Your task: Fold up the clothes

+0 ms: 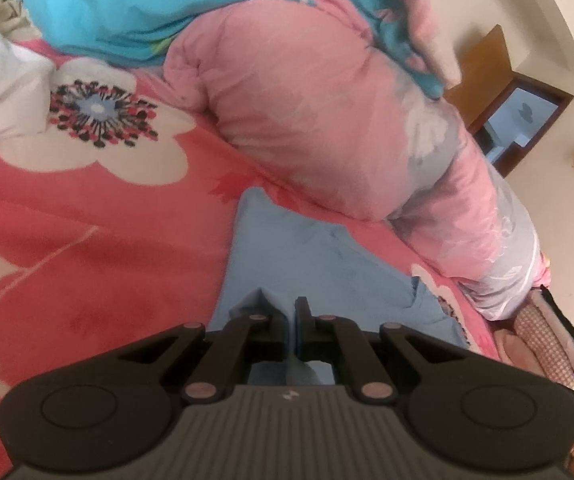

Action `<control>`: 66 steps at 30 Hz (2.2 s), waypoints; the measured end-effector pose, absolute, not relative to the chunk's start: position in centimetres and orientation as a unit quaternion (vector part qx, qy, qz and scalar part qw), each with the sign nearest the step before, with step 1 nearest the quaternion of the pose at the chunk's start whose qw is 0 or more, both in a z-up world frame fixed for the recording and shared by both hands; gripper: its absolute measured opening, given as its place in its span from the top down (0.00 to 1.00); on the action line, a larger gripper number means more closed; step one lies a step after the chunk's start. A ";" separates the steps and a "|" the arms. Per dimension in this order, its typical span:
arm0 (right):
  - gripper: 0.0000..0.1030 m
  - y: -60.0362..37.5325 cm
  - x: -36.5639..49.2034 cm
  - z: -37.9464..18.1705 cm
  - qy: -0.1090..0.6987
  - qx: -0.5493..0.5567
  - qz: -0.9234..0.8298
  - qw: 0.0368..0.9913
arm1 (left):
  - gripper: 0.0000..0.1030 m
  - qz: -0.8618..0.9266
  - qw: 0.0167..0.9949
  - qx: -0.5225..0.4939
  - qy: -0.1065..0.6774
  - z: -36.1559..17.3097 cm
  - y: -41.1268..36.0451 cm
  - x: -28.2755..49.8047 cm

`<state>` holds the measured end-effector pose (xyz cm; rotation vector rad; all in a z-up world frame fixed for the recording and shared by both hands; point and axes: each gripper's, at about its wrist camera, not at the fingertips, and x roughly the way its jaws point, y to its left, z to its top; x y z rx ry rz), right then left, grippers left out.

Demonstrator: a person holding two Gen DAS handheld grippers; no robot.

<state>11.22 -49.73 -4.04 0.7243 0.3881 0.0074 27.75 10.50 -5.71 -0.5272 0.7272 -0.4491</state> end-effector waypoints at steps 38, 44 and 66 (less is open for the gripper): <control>0.60 -54.5 6.9 -12.5 0.122 0.643 -0.044 0.755 | 0.45 -0.213 0.852 -0.371 0.303 -4.7 15.9 21.0; 0.55 -52.6 0.1 -12.3 0.124 0.682 -0.068 0.717 | 0.44 -0.253 0.835 -0.365 0.325 -4.5 15.6 15.0; 0.50 -44.2 0.1 -10.9 0.237 0.593 -0.051 0.768 | 0.60 -0.213 0.839 -0.368 0.339 -9.8 12.5 15.9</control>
